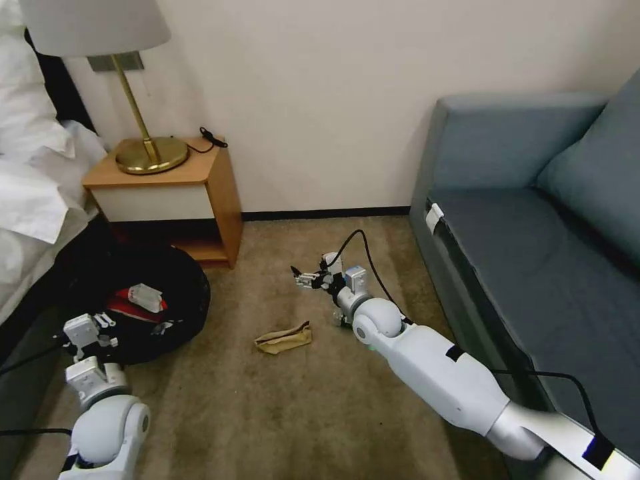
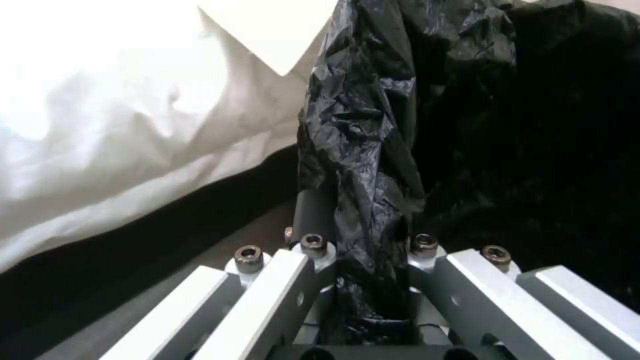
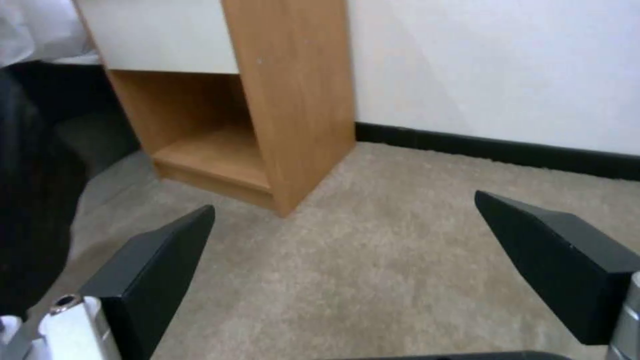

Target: Pick up the trash bin, then pick up the garbage on the floor and place it into the trash bin.

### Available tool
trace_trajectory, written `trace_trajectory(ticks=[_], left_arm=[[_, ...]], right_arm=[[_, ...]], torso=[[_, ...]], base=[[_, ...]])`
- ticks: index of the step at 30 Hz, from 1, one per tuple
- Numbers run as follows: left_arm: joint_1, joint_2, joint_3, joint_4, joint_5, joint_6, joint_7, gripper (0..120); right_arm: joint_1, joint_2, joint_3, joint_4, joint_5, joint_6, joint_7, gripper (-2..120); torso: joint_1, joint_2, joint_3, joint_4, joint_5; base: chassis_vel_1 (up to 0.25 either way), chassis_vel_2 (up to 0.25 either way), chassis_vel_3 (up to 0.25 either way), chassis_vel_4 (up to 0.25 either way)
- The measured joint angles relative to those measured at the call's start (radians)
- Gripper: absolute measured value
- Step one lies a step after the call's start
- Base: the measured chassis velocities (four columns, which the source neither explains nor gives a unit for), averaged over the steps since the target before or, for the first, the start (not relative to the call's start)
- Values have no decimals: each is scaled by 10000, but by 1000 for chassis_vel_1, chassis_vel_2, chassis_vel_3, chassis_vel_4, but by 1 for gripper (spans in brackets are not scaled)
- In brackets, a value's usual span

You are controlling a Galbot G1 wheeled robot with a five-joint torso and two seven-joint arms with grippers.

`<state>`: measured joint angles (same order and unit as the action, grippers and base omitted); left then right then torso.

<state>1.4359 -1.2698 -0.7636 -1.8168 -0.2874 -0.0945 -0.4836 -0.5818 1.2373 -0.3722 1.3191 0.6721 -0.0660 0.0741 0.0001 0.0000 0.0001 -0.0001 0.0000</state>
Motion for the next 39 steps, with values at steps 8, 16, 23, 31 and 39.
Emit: trace_trajectory(ticks=[8, 16, 23, 31, 39], left_arm=[[42, 23, 4, -23, -10, 12, 0, 7], [159, 108, -112, -62, -31, 13, 37, 7], [101, 124, -176, 90, -34, 12, 85, 7], [36, 72, -149, 66, 0, 15, 100, 7], [58, -87, -126, 70, 155, 0, 107, 7]], right_arm=[[242, -33, -420, -167, -379, 72, -580, 100], [1649, 190, -1286, -1922, -1408, -66, -3700, 100], [2838, 1171, -1977, -3913, -2512, -859, -5833, 100], [3604, 2726, -2105, -6627, -4958, -279, -7577, 100], [3050, 3716, -1859, -8170, -6582, 150, -7830, 100]], torso=[[-1, 0, -2, 2, 0], [-1, 0, -2, 1, -1], [-1, 0, -1, 2, -1], [-1, 0, -1, 3, -2], [-1, 0, 0, 3, 0]], base=[[-8, 10, 4, -7], [0, 0, 0, 0], [0, 0, 0, 0], [0, 0, 0, 0], [0, 0, 0, 0]])
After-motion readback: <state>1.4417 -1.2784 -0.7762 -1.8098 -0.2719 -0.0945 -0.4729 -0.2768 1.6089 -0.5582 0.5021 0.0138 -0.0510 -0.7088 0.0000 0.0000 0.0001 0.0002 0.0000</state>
